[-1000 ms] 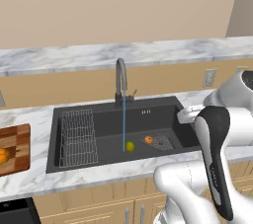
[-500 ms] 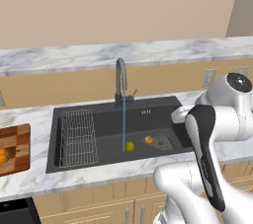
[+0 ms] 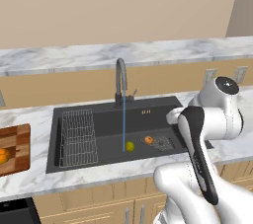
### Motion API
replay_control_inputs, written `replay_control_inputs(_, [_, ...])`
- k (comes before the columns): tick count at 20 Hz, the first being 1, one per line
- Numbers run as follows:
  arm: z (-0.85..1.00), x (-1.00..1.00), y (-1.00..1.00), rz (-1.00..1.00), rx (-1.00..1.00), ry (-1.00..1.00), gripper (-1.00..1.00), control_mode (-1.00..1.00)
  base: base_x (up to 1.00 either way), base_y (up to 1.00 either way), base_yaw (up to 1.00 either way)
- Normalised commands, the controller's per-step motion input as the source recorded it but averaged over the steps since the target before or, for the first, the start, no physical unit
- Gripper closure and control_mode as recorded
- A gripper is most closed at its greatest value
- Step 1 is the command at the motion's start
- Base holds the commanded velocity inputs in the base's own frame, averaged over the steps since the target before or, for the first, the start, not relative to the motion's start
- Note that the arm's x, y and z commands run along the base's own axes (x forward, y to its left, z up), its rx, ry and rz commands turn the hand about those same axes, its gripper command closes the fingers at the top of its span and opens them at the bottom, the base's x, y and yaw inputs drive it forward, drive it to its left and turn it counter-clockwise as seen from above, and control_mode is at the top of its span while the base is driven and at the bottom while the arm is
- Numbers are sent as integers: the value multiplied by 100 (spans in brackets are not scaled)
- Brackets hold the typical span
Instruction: Pick the orange, pear, tangerine from the sink and place them on the cutting board to airdry. Then turn off the sink faucet.
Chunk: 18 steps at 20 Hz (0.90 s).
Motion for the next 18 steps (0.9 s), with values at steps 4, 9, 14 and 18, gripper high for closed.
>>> replay_control_inputs(4, [-32,26,0,0,0,0,-100,-100,0,0,0])
replay_control_inputs(9, [-34,22,0,0,0,0,-100,-100,0,0,0])
replay_control_inputs(14, [-33,17,0,0,0,0,-100,-100,0,0,0])
replay_control_inputs(18, [-24,16,0,0,0,0,-100,-100,0,0,0])
